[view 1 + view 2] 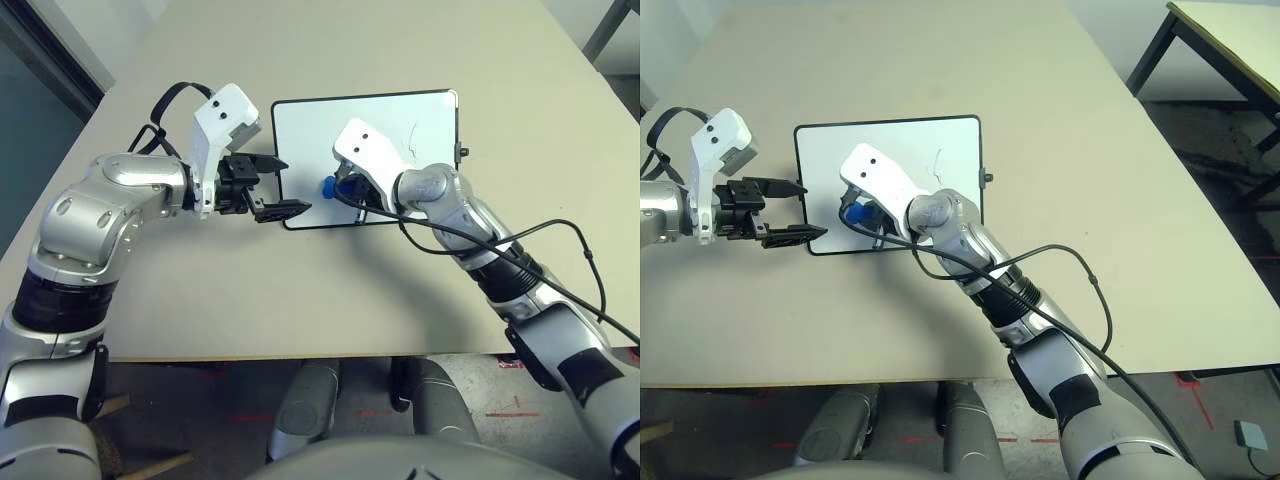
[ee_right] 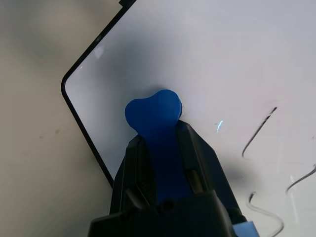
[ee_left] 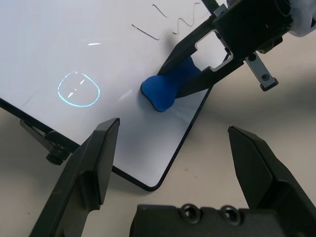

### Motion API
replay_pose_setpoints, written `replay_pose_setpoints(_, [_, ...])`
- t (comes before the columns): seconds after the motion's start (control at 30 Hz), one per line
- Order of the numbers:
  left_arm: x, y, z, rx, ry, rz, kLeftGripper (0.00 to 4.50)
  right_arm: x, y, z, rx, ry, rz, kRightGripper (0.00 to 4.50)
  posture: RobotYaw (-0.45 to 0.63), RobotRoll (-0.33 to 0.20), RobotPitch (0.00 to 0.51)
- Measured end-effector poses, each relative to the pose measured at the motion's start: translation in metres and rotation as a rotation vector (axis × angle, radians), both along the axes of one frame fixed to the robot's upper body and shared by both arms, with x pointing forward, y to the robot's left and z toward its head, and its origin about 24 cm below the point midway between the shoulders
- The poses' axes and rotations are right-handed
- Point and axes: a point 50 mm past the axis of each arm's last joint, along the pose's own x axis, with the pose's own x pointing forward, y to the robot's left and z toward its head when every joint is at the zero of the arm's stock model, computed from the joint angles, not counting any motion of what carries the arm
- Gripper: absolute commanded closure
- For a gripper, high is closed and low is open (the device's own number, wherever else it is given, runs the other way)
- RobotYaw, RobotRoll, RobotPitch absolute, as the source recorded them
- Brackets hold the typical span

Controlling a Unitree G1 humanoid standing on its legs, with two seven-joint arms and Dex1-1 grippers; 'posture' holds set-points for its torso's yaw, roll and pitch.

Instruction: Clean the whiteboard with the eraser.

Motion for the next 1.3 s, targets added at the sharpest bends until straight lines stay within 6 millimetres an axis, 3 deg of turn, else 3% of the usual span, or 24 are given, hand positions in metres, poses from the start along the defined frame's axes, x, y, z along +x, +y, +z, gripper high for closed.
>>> replay_pose_setpoints(0.2, [-0.001, 0.0, -0.003, -0.009, 0.018, -0.004, 0.0, 0.02, -0.011, 0.032, 0.016, -0.086, -0.08, 3.67, 0.21, 0.0, 0.163])
replay_pose_setpoints(0.33, [-0.001, 0.0, -0.004, -0.009, 0.018, 0.0, 0.0, 0.021, -0.012, 0.036, 0.034, -0.095, -0.089, 3.67, 0.21, 0.0, 0.166])
replay_pose_setpoints(0.57, [-0.002, -0.001, -0.003, -0.011, 0.02, -0.005, 0.0, 0.008, -0.006, 0.02, 0.042, -0.058, -0.052, 3.67, 0.22, 0.0, 0.174])
replay_pose_setpoints(0.73, [-0.003, -0.001, -0.004, -0.011, 0.025, -0.008, 0.0, -0.006, 0.003, -0.002, 0.011, 0.01, 0.021, 3.67, 0.22, 0.0, 0.18])
replay_pose_setpoints(0.97, [-0.005, -0.002, -0.004, -0.01, 0.03, -0.017, 0.0, -0.01, 0.012, -0.012, -0.01, 0.046, 0.058, 3.67, 0.22, 0.0, 0.186])
replay_pose_setpoints(1.3, [-0.006, -0.003, -0.004, -0.013, 0.04, -0.022, 0.0, 0.003, 0.016, 0.001, -0.026, 0.018, 0.044, 3.68, 0.21, 0.0, 0.189])
